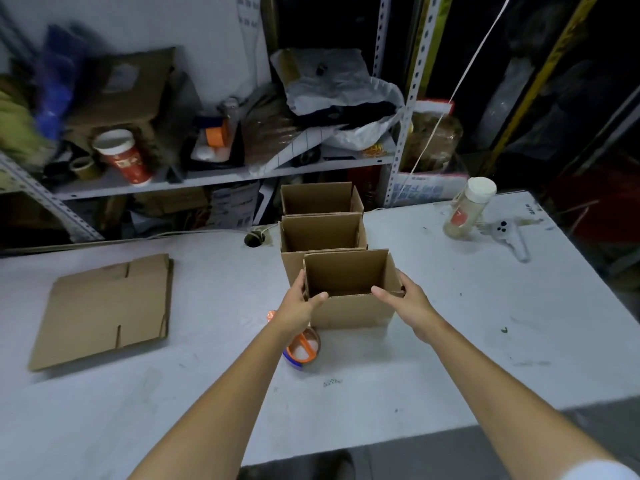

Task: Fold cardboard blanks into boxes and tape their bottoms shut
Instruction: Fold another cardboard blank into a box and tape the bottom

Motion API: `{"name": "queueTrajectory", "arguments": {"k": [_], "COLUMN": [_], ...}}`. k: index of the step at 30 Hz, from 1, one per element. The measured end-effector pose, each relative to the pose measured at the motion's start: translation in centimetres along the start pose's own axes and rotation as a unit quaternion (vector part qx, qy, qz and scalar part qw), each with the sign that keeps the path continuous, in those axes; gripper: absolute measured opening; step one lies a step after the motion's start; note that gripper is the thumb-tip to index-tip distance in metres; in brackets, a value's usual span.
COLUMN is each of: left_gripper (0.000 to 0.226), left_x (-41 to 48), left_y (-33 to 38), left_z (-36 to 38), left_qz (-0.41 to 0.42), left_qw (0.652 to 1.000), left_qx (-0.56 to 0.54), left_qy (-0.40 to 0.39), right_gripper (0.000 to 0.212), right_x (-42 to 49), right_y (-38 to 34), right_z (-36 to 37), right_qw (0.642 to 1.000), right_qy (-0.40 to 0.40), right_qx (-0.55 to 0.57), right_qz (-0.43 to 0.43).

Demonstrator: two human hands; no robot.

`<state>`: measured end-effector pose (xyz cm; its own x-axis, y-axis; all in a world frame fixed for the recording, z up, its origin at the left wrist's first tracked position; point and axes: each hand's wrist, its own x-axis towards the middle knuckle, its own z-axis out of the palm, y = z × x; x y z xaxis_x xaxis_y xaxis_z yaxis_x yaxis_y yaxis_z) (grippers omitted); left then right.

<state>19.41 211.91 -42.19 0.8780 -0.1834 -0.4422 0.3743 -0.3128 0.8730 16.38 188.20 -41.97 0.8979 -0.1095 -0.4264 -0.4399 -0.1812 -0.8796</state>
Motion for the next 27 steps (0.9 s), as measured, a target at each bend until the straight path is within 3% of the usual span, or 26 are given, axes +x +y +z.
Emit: {"name": "queueTrajectory", "arguments": {"k": [2, 4, 11, 14, 22, 24, 27], "left_gripper": [0.078, 0.079, 0.075, 0.070, 0.047, 0.043, 0.042], "left_x": [0.0, -0.1, -1.3, -2.4, -6.3, -8.0, -11.1], "left_y": [0.0, 0.1, 0.8, 1.2, -1.6, -3.5, -7.0], "left_z": [0.1, 0.1, 0.3, -0.1, -3.9, -5.6, -8.8], "left_qz": [-0.003, -0.005, -0.008, -0.019, 0.008, 0.019, 0.019], "left_qw": [1.000, 1.000, 0.999, 0.999, 0.986, 0.981, 0.972], "left_qx": [0.002, 0.007, 0.036, 0.019, 0.160, 0.190, 0.235], "left_qy": [0.003, 0.005, 0.020, 0.033, 0.036, 0.028, 0.019], "right_gripper": [0.113, 0.112, 0.067, 0.056, 0.043, 0.042, 0.043], "right_x": [0.2, 0.4, -0.6, -1.7, -6.0, -8.0, -11.0], "right_y": [0.5, 0.9, -0.3, -0.8, 0.4, 1.3, 2.6], "right_z": [-0.4, -0.8, -0.5, -0.1, 0.7, 1.8, 5.4], "right_qw": [1.000, 1.000, 1.000, 0.998, 0.976, 0.973, 0.971], "right_qy": [-0.005, -0.016, 0.012, 0.050, 0.210, 0.209, 0.145], "right_qx": [-0.005, -0.006, -0.016, -0.017, -0.045, -0.090, -0.174], "right_qz": [-0.001, -0.001, -0.003, -0.019, 0.034, 0.047, 0.076]}}
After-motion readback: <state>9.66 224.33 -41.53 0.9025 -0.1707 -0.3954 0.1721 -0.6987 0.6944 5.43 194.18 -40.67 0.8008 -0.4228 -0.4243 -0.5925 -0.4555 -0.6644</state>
